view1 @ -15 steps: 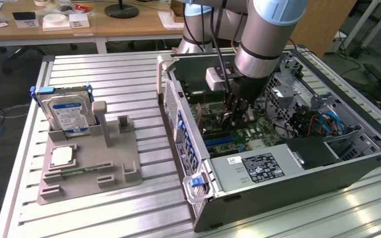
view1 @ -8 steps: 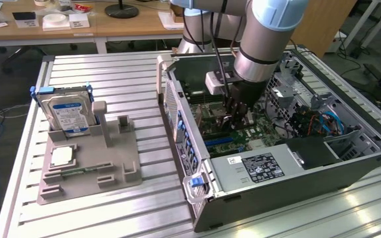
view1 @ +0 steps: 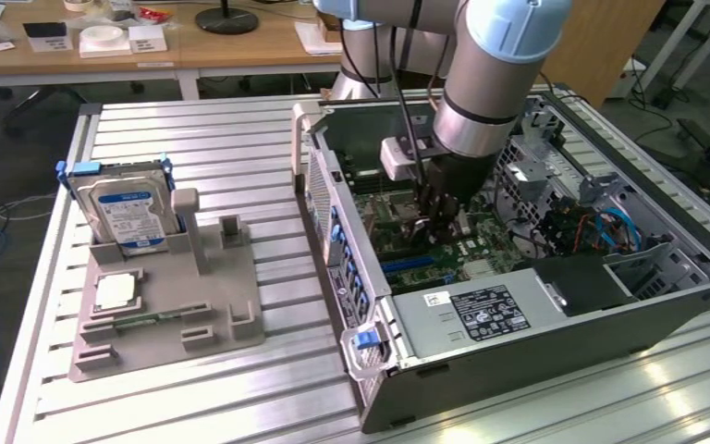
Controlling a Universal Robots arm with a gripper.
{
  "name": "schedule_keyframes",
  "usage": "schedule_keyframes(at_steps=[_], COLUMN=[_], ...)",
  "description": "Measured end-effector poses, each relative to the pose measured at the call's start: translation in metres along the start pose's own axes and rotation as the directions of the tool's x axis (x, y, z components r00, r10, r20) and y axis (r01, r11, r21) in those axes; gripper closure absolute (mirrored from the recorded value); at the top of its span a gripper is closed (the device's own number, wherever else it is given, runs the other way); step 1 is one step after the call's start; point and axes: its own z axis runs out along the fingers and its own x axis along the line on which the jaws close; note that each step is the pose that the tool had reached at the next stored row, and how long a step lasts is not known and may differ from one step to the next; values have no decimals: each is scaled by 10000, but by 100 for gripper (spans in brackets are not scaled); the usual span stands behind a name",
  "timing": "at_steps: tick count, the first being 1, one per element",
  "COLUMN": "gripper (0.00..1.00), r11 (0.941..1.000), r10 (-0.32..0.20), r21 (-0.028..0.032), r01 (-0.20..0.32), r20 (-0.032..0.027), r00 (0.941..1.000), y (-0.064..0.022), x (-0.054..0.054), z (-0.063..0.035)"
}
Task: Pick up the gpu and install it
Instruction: 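Insert the gpu into the slot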
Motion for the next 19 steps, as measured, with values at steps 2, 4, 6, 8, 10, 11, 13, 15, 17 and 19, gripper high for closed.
schedule_keyframes(at_steps=[2,4,6,8,10,11,13,15,17,19], gripper=[72,72,72,72,72,72,72,72,72,72], r11=[10000,10000,10000,10000,10000,10000,10000,10000,10000,10000], r10=[1,3,3,2,1,1,3,1,3,2], r21=[0,1,1,0,1,1,1,1,1,1], r01=[-1,-3,-3,-2,-1,-1,-3,-1,-3,-2], r20=[0,2,1,0,1,1,0,2,2,0], r00=[10000,10000,10000,10000,10000,10000,10000,10000,10000,10000], y=[1,3,12,26,27,28,36,41,49,66], x=[24,35,36,36,40,42,43,44,46,47], z=[5,11,14,18,25,31,41,59,78,85])
